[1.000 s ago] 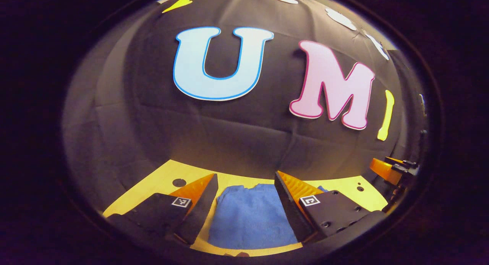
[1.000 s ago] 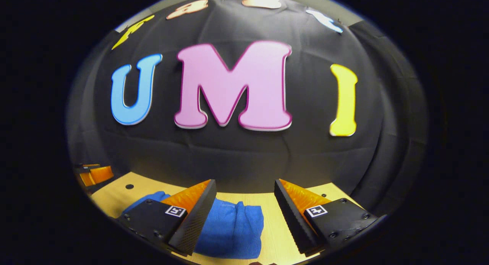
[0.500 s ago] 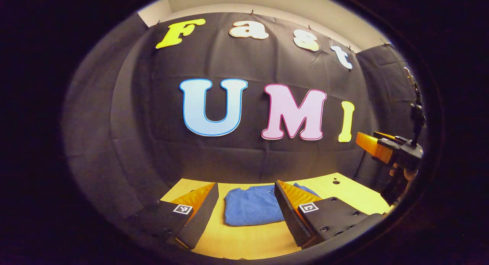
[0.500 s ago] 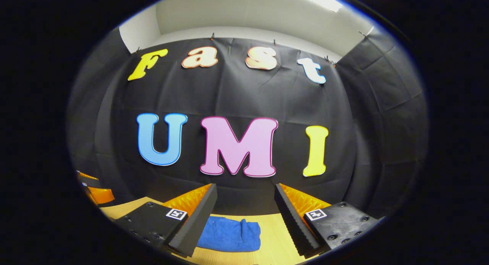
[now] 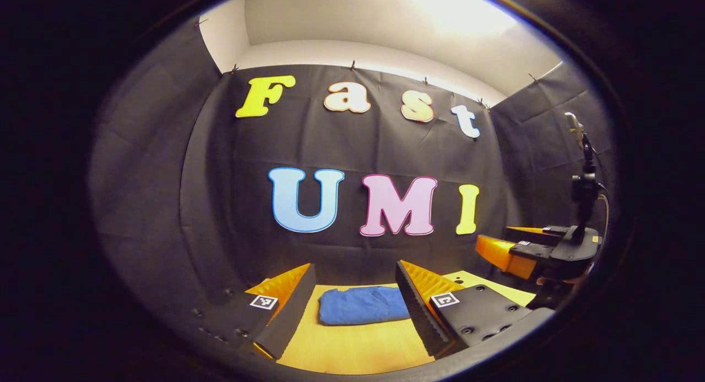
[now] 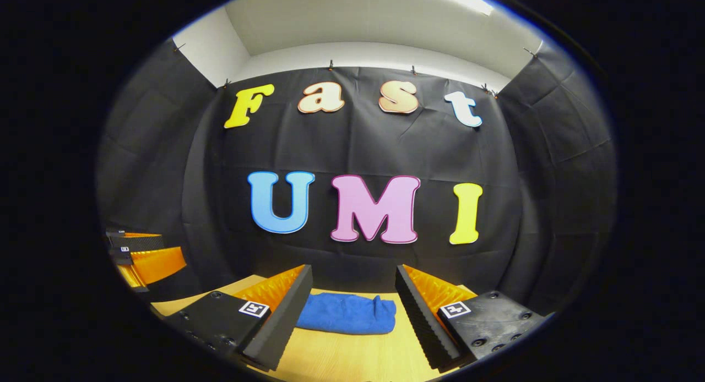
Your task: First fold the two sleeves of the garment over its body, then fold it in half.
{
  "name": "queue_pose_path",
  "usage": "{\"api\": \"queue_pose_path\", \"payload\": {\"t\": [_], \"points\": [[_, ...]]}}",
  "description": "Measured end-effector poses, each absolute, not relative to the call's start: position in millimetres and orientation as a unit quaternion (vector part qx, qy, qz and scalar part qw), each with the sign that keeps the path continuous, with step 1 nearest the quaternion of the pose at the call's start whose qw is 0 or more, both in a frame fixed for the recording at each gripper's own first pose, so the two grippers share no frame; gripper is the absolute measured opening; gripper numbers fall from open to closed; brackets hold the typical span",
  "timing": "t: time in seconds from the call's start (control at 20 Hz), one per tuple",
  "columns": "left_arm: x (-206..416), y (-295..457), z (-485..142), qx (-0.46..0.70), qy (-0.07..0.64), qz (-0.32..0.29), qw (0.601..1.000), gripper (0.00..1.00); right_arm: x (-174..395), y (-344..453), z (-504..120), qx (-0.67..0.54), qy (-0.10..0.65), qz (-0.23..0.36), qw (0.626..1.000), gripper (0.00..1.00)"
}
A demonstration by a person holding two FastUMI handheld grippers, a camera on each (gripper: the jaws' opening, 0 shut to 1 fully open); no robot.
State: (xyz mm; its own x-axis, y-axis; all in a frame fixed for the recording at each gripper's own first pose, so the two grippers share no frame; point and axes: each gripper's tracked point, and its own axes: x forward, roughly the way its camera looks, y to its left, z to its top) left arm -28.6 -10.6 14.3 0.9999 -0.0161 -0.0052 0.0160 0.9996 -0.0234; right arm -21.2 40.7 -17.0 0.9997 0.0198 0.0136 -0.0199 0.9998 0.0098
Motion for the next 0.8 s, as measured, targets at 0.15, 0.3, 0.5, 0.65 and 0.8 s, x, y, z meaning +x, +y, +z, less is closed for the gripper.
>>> {"api": "queue_pose_path", "payload": {"t": [0.15,0.3,0.5,0.65,0.8], "points": [[-47.4,-2.7,21.2,-0.014,-0.032,0.016,0.999,0.84,-35.2,56.5,-13.7,0.008,-0.006,0.030,1.000,0.93],[-58.8,3.6,36.2,-0.024,-0.081,0.029,0.996,0.84,-45.8,72.6,-12.5,-0.007,-0.010,0.052,0.999,0.96],[-58.5,14.9,36.1,-0.021,-0.076,0.051,0.996,0.83,-52.8,90.2,-18.1,0.002,0.007,0.079,0.997,0.96],[-61.5,14.4,34.6,-0.018,-0.069,0.049,0.996,0.83,-49.3,94.3,-10.6,0.001,0.000,0.085,0.996,0.96],[-60.4,11.4,40.5,-0.004,-0.068,0.039,0.997,0.83,-48.6,99.9,-2.7,0.004,-0.009,0.092,0.996,0.96]]}}
